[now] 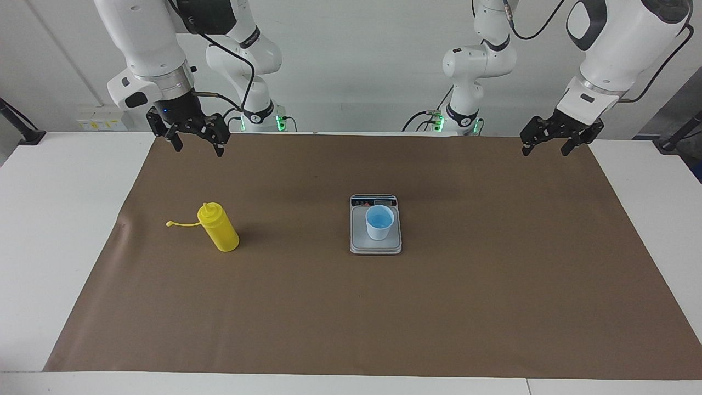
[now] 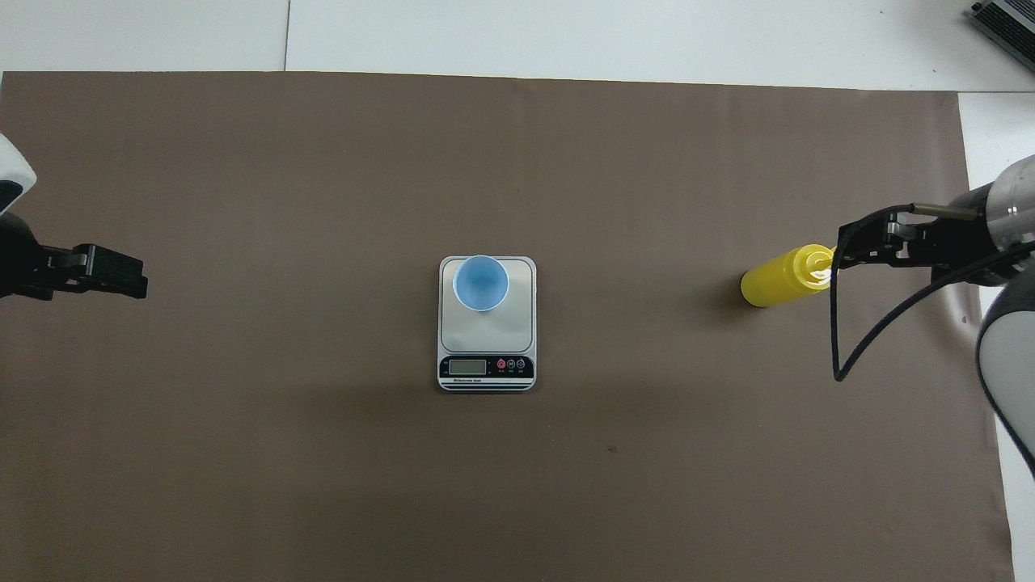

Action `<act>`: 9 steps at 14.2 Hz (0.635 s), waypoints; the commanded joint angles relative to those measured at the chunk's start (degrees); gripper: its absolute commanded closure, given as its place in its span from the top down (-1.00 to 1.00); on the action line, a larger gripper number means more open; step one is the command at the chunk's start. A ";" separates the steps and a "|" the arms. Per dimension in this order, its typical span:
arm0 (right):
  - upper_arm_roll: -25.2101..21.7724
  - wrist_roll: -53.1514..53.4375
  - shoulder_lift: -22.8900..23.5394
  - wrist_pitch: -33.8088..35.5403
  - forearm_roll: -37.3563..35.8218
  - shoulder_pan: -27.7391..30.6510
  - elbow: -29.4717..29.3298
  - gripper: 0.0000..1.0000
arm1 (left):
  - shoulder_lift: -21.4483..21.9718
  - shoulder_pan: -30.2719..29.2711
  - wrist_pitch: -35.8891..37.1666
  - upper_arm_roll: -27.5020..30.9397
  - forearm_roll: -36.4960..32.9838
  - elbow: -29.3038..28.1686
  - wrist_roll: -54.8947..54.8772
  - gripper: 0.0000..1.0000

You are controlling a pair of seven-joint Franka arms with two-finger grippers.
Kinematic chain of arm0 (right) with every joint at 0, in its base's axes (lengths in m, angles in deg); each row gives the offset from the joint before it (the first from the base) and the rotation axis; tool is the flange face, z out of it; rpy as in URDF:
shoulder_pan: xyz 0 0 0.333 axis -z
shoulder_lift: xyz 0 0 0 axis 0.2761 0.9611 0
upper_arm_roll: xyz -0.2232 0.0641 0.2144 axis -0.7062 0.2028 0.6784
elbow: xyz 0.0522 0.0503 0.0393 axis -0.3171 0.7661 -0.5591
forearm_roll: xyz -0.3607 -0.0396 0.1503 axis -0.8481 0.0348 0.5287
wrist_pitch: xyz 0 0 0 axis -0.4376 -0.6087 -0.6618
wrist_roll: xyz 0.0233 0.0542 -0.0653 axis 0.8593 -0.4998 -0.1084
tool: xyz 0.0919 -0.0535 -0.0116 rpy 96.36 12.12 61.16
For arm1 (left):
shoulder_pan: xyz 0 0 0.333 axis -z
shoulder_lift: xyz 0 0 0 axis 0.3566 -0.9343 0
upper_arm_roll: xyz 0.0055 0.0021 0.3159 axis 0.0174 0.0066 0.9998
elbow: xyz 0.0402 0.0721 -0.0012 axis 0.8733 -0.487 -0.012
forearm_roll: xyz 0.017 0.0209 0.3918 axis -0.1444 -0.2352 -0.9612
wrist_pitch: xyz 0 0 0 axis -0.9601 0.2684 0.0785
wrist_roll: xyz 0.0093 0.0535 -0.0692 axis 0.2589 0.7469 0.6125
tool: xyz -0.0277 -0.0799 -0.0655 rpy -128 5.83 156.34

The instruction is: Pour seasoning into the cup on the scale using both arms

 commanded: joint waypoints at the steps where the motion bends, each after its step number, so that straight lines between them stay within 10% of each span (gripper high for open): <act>1: 0.23 -6.30 0.52 1.29 -0.39 0.72 -0.47 1.00 | 1.79 -0.56 -0.86 -0.07 0.68 -1.99 -0.42 1.00; 9: 0.23 -6.57 -0.54 1.37 -0.30 0.89 1.56 1.00 | 1.79 -0.56 -0.86 -0.07 0.68 -1.99 -0.42 1.00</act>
